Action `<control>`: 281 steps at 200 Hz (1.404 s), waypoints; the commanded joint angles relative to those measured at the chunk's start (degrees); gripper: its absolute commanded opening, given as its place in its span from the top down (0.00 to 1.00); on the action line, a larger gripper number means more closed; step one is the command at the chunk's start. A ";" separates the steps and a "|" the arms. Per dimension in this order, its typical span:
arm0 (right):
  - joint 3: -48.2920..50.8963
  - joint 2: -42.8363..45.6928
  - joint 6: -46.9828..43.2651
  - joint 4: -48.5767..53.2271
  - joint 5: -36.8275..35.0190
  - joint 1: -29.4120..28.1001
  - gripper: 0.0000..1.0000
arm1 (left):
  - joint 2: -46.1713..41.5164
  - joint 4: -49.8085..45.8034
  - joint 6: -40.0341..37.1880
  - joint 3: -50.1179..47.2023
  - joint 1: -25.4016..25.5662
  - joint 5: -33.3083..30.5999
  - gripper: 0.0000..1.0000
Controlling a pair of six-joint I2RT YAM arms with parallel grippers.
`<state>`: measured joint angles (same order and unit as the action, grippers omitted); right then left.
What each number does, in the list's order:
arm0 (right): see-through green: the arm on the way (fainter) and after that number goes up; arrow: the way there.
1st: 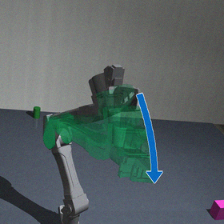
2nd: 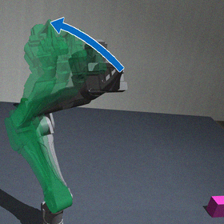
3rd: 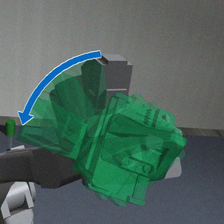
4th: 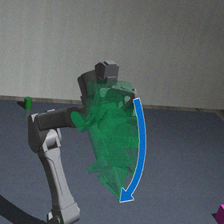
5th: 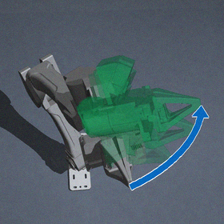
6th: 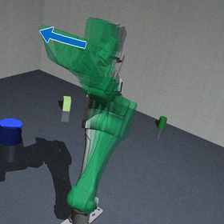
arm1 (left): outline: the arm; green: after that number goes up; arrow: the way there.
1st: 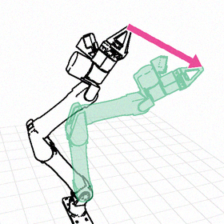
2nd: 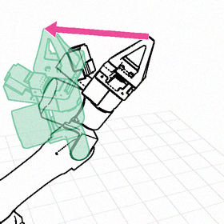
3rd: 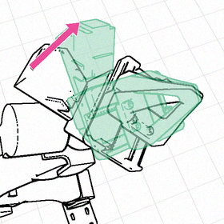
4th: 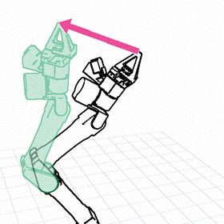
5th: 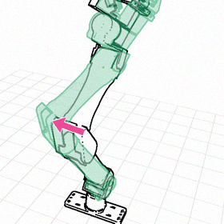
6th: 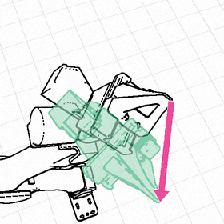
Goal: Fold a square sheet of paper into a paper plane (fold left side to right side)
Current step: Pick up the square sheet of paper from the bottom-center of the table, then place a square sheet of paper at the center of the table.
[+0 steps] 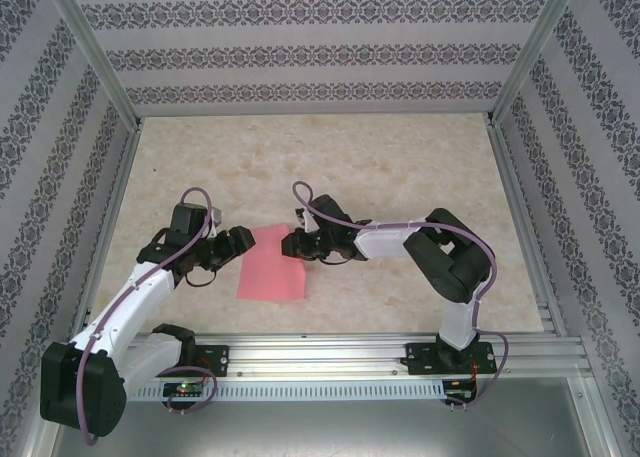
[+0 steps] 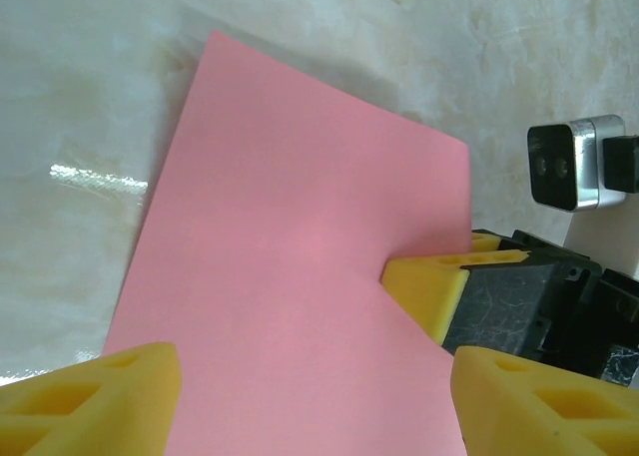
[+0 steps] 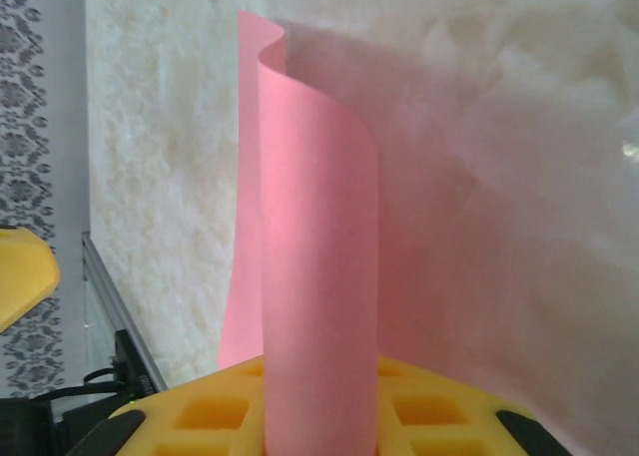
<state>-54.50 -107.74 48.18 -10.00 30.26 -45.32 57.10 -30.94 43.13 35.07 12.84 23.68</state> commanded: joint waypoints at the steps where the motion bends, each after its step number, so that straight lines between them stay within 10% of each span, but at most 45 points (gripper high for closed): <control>1: 1.05 1.48 1.41 -5.37 2.85 0.14 0.77 | 0.34 -1.64 -1.90 1.36 0.69 -0.52 0.27; 168: 10.73 32.56 -1.70 -3.47 28.10 30.67 0.78 | 11.89 26.02 -0.27 13.49 3.97 17.81 0.14; 281: -6.39 43.95 2.09 5.11 33.99 31.71 0.79 | 22.14 40.93 -5.64 30.03 10.54 34.66 0.01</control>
<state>-58.50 -64.55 48.51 -6.31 62.67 -13.45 79.61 3.33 39.81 63.31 22.28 53.36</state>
